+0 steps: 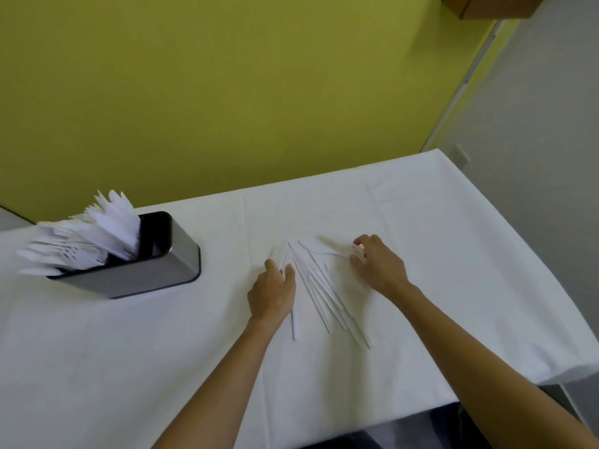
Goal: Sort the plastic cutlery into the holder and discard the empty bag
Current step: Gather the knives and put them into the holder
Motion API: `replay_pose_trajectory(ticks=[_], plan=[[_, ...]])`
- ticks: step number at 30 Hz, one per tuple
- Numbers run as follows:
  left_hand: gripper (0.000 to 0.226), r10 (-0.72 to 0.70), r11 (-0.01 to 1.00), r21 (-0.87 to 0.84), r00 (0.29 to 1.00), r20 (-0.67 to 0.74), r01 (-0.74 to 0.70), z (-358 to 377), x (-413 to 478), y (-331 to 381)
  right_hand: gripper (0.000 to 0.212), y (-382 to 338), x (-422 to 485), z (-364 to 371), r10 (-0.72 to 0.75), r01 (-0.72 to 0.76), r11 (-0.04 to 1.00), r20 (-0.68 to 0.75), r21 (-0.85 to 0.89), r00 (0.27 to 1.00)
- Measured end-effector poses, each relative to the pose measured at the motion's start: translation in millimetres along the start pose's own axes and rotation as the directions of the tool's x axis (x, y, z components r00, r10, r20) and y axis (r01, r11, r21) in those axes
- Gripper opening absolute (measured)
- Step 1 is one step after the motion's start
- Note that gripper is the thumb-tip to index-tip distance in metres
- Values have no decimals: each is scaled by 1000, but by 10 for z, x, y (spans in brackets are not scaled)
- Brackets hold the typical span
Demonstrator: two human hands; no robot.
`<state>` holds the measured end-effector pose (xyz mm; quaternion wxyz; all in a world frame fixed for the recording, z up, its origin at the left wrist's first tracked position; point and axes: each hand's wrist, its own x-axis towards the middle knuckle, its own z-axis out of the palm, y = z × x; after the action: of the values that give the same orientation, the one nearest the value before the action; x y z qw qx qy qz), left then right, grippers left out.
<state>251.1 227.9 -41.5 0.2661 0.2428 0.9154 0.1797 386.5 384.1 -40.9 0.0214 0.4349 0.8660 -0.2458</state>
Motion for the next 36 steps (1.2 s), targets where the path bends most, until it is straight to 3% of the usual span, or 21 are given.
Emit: replay_pose_trajectory(ticks=[4, 12, 14, 16, 19, 23, 26, 33, 36], plan=[[52, 65, 991, 116, 998, -3, -64, 41, 91, 3, 36, -73, 104, 138, -48, 49, 996, 16, -80, 999], [17, 158, 981, 126, 983, -90, -146, 66, 44, 26, 24, 103, -128, 196, -69, 61, 948, -14, -313, 998], [11, 180, 975, 150, 977, -116, -162, 68, 54, 19, 21, 111, -263, 181, -19, 18, 976, -2, -219, 1000], [12, 182, 974, 163, 972, -152, -157, 71, 65, 6, 15, 92, -399, 161, 76, -79, 995, 64, 60, 995], [20, 143, 982, 152, 972, -187, -115, 71, 95, 4, 10, 21, -582, 202, 169, -214, 912, 154, 350, 973], [37, 130, 983, 141, 985, -111, -114, 109, 108, 75, 9, -45, -654, 300, 181, -199, 942, 89, 272, 979], [58, 163, 967, 205, 986, -44, -151, 172, 116, 123, 21, -48, -639, 350, 203, -205, 941, 36, 271, 979], [30, 203, 971, 137, 978, -50, -195, 189, 147, 83, 33, 57, -626, 356, 223, -212, 929, -2, 303, 975], [26, 122, 992, 16, 992, -35, -121, 143, 145, 26, 32, 56, -614, 355, 228, -224, 925, 23, 306, 973]])
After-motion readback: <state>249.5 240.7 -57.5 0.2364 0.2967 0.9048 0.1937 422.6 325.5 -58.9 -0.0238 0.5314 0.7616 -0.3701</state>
